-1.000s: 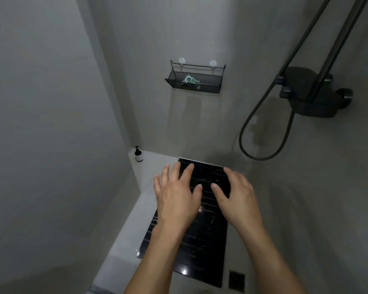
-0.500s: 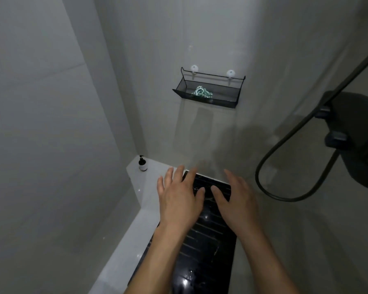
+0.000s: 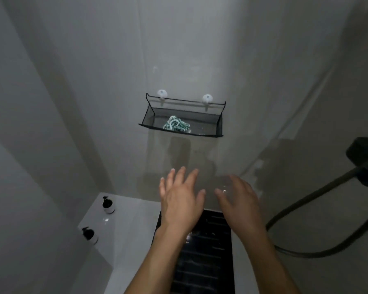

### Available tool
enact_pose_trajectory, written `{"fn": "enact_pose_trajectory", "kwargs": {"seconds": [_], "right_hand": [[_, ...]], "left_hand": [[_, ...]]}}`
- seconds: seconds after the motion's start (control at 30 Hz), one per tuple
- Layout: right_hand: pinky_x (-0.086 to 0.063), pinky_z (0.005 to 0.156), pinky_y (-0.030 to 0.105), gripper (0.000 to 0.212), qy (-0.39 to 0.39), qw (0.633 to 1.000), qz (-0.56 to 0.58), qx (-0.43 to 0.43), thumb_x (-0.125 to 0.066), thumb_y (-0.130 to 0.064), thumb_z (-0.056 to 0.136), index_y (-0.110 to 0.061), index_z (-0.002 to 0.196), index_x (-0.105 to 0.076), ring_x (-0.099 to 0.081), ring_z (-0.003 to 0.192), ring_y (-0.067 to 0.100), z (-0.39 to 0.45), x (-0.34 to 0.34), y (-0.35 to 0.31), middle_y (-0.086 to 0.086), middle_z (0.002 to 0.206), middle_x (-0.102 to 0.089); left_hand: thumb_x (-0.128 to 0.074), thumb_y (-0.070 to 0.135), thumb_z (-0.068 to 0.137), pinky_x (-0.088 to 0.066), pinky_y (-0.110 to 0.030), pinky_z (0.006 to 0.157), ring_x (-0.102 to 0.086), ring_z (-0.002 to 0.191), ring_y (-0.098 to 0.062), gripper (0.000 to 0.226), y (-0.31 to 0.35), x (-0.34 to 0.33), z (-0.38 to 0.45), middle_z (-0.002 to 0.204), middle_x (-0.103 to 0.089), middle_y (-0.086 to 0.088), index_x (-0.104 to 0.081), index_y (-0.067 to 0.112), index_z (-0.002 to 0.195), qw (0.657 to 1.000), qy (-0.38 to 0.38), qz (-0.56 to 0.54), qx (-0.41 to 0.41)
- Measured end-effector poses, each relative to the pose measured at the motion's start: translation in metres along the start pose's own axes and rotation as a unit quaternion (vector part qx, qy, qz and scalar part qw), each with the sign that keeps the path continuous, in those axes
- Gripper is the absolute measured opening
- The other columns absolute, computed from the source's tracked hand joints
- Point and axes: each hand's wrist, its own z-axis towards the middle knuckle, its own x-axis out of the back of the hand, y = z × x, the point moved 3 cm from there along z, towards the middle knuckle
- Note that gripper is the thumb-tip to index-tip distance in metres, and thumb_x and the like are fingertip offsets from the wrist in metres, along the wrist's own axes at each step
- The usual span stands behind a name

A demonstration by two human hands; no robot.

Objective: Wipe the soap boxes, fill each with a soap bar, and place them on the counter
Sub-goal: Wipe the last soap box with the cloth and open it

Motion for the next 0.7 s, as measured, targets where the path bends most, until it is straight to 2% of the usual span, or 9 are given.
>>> {"fn": "enact_pose_trajectory", "kwargs": {"seconds": [0.1,0.2,0.37,0.57,0.7], "right_hand": [[-0.036,0.109,0.033,0.06,0.022,1.0,0.01,-0.012,-0.063,-0.036,0.095,-0.015,0.149,-0.045,-0.046,0.136,0.025,0.051,-0.018,-0.025,0.009,0.147,-0.05],[-0.033,0.104,0.026,0.059,0.036,0.999,0.012,-0.017,-0.061,-0.038,0.096,-0.015,0.148,-0.046,-0.046,0.136,0.022,0.09,-0.035,-0.042,0.006,0.147,-0.052],[-0.036,0.106,0.029,0.057,0.041,0.998,0.017,-0.033,-0.062,-0.038,0.096,-0.015,0.146,-0.049,-0.048,0.134,0.024,0.143,-0.056,-0.059,0.008,0.144,-0.054],[-0.035,0.106,0.027,0.051,0.023,0.999,0.013,-0.018,-0.063,-0.029,0.096,-0.012,0.142,-0.053,-0.049,0.133,0.024,0.219,-0.079,-0.068,0.009,0.142,-0.056],[-0.036,0.098,0.024,0.046,0.009,0.999,0.038,-0.015,-0.063,-0.026,0.096,-0.012,0.139,-0.056,-0.053,0.128,0.024,0.276,-0.093,-0.063,0.009,0.138,-0.06]], "left_hand": [[-0.047,0.049,0.097,-0.004,-0.044,0.123,-0.01,0.151,-0.021,0.06,-0.027,0.01,0.06,0.162,-0.025,0.002,-0.029,0.036,0.153,1.0,-0.003,0.003,-0.007],[-0.048,0.048,0.097,-0.005,-0.043,0.123,-0.011,0.151,-0.02,0.06,-0.047,0.015,0.105,0.162,-0.025,0.002,-0.03,0.036,0.152,1.0,-0.004,-0.003,-0.011],[-0.048,0.048,0.097,-0.006,-0.043,0.123,-0.011,0.151,-0.02,0.06,-0.07,0.012,0.164,0.162,-0.025,0.002,-0.028,0.036,0.153,1.0,-0.009,-0.02,-0.009],[-0.052,0.045,0.096,-0.016,-0.042,0.12,-0.022,0.148,-0.022,0.06,-0.09,0.01,0.237,0.16,-0.029,0.001,-0.033,0.033,0.152,1.0,0.015,-0.026,0.004],[-0.054,0.044,0.095,-0.02,-0.038,0.118,-0.027,0.145,-0.021,0.06,-0.097,-0.001,0.284,0.158,-0.033,0.0,-0.035,0.033,0.151,0.999,0.023,-0.019,0.019]]}}
